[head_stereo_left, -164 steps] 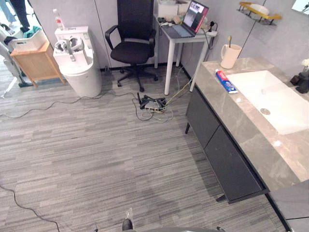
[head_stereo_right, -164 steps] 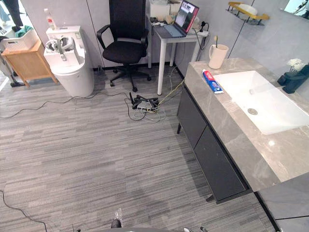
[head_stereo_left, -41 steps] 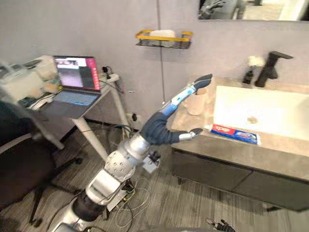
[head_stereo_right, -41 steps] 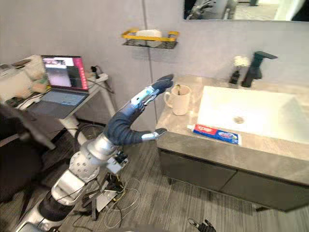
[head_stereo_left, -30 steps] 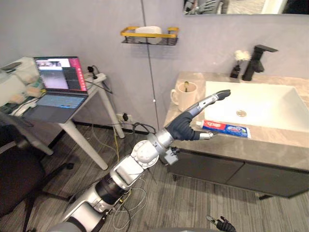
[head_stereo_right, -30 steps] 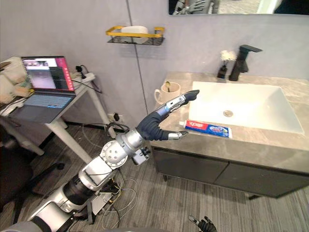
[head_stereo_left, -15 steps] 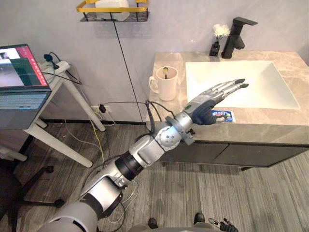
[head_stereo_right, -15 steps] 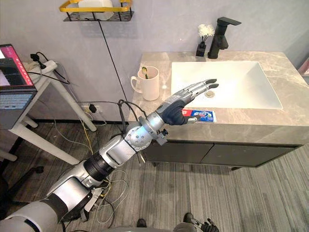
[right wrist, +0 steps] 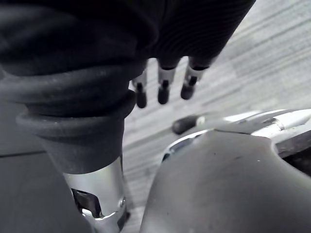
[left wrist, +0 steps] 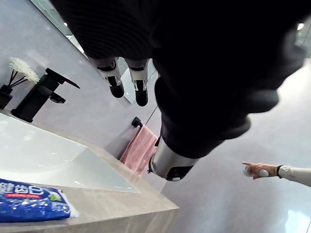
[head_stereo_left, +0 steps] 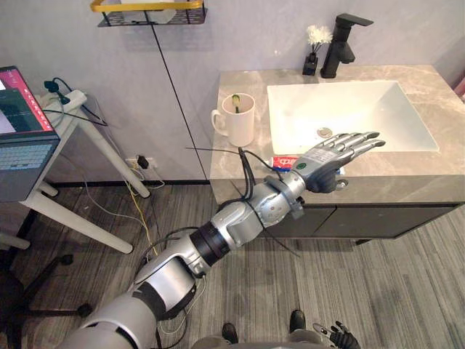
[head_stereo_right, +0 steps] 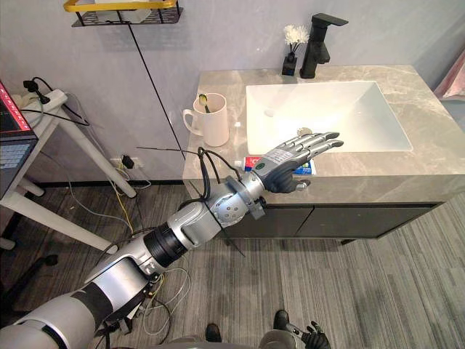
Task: Organize washtable
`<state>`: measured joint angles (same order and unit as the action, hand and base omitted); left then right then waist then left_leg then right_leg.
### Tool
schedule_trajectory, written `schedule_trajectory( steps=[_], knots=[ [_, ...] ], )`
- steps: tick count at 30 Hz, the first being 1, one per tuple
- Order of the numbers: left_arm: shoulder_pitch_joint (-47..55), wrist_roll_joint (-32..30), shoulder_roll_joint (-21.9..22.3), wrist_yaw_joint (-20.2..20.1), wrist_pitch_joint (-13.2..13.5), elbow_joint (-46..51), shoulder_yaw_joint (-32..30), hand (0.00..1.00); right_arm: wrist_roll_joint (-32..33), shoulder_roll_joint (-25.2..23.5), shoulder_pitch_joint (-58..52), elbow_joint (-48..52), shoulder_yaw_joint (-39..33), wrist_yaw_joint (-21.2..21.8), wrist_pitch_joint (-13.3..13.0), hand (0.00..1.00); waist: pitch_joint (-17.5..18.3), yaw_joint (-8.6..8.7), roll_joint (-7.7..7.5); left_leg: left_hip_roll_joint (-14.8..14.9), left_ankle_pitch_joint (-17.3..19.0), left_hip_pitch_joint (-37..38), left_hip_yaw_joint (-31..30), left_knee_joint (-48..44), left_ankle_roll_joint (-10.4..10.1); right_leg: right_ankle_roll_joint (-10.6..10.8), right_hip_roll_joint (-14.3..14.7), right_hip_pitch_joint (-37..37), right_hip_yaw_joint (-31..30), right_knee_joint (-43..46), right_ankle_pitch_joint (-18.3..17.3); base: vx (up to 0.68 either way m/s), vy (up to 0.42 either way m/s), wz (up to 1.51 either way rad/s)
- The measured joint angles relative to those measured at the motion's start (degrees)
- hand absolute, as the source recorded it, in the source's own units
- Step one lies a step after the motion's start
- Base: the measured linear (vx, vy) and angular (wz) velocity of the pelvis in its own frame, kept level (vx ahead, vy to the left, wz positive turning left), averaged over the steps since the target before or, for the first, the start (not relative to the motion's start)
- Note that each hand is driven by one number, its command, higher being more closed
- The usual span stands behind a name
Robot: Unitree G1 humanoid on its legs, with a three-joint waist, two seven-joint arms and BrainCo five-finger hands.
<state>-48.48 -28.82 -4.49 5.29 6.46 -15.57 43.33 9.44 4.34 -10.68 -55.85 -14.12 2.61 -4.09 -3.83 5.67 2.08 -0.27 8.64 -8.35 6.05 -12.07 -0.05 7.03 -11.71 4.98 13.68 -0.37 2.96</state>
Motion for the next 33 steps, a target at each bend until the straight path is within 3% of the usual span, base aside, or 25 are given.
schedule_trajectory(
  steps=[7,15,22,33],
  knots=[
    [-2.5,-3.7,1.0,1.8,-1.7,-4.6,-0.2,0.0,0.1,0.2,-0.4,2.0,1.6,-0.1,-0.4,0.0,-1.5,0.02,-0.06,0.1,0.0,-0.6,0.9,0.0,0.0,0.0,0.0,1.1,-1.0,0.2,0.2,-0.03,-0.017,-0.06],
    [-4.4,-6.8,3.1,7.1,-3.4,-5.2,-3.6,0.0,0.1,0.6,-1.1,3.5,3.8,-0.2,-0.8,0.0,-1.8,-0.07,-0.51,0.3,0.0,-0.8,2.4,0.0,0.0,0.1,0.0,2.3,-2.5,0.2,0.6,-0.03,-0.018,-0.09],
    [-4.8,-8.5,4.6,8.4,-4.7,-8.0,-5.9,0.0,0.2,0.7,-1.9,5.7,5.9,-0.8,-1.2,0.0,-2.6,-0.11,-1.1,0.7,0.0,-0.9,2.8,-0.1,0.0,0.0,0.4,2.5,-3.0,0.2,1.1,-0.06,-0.021,-0.04],
    [-4.8,-8.9,5.4,5.0,-6.2,-10.3,-6.2,0.0,1.5,0.8,-2.0,5.7,6.3,-1.2,-1.7,0.0,-3.9,-0.17,-0.99,1.2,0.0,-1.4,2.8,-0.1,0.0,0.0,0.9,3.0,-3.0,0.2,1.1,-0.01,-0.013,-0.01]
  ],
)
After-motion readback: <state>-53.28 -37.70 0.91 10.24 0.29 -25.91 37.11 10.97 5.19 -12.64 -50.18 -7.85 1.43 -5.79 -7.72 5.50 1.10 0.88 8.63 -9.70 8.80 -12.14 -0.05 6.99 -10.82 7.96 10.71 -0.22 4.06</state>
